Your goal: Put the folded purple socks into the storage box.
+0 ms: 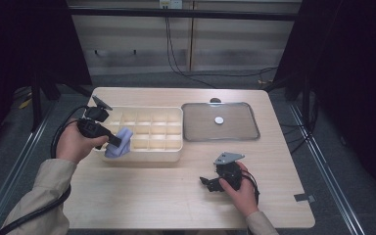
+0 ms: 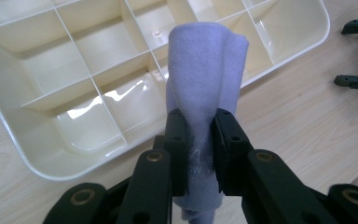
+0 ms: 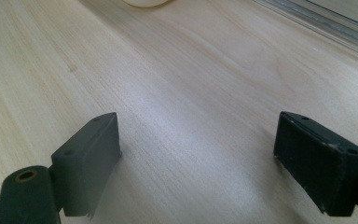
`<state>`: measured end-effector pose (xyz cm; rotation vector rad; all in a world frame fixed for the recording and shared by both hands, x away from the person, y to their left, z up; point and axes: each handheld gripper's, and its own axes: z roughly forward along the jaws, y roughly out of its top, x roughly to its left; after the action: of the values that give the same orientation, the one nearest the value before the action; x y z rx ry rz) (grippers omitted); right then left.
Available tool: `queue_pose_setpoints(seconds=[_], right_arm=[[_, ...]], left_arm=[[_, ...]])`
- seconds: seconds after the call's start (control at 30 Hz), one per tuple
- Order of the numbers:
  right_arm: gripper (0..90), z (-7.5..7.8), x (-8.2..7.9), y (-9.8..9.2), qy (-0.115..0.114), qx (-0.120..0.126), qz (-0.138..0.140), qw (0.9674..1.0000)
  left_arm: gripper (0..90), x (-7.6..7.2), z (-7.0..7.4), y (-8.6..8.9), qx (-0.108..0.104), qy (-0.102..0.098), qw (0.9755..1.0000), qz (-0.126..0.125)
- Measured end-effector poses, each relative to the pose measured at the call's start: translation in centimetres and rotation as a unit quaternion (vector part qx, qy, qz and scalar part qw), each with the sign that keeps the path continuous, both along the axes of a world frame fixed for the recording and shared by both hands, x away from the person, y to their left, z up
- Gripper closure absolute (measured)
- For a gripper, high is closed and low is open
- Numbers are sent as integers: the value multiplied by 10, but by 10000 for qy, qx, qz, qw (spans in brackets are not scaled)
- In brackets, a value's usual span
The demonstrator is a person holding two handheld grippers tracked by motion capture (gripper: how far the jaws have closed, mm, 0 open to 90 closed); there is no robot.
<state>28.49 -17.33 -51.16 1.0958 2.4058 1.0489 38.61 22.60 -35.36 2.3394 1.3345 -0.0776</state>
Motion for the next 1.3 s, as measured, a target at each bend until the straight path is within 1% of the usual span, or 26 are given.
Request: queue_pose_setpoints(seconds=[0.03,0.07,0.1,0.17,0.43,0.5,0.57,0.73,0.77,0.8,0.83,0.87,0.9,0.93,1.0,1.03,1.3], right_arm=[[139,0,0,0,0,-1,-1,10000],[139,0,0,0,0,0,1,10000],[139,0,0,0,2,1,0,10000],[138,0,0,0,0,0,1,10000],[139,0,0,0,0,-1,0,10000],[139,0,0,0,-3,-1,1,10000],[139,0,0,0,-1,-1,1,10000],[139,0,0,0,0,1,1,10000],[139,0,0,0,-4,0,5,10000],[139,0,0,0,0,0,1,10000],[139,0,0,0,0,0,2,10000],[139,0,0,0,0,0,3,10000],[139,0,0,0,1,-1,2,10000],[139,0,0,0,2,-1,2,10000],[139,0,0,0,1,1,3,10000],[139,0,0,0,1,0,1,10000],[139,0,0,0,0,0,1,10000]], left_arm=[[773,1,0,0,-14,-11,10000,38],[773,2,0,1,-9,11,10000,6],[773,2,0,1,-12,-17,10000,58],[773,4,-1,2,21,-67,10000,67],[773,11,-4,6,109,-35,9998,147],[773,13,-5,8,104,-34,9997,198],[773,15,-6,10,145,-6,9997,202],[773,18,-10,16,139,-9,9993,350],[773,19,-10,18,171,15,9993,324],[773,20,-10,20,160,4,9992,378],[773,21,-11,22,165,-32,9992,366],[773,21,-11,23,161,-20,9989,432],[773,21,-11,25,181,-7,9990,420],[773,22,-12,26,205,-40,9986,478],[773,22,-14,28,182,-24,9983,546],[773,22,-15,29,222,-40,9983,531],[773,24,-21,37,244,-22,9975,667]])
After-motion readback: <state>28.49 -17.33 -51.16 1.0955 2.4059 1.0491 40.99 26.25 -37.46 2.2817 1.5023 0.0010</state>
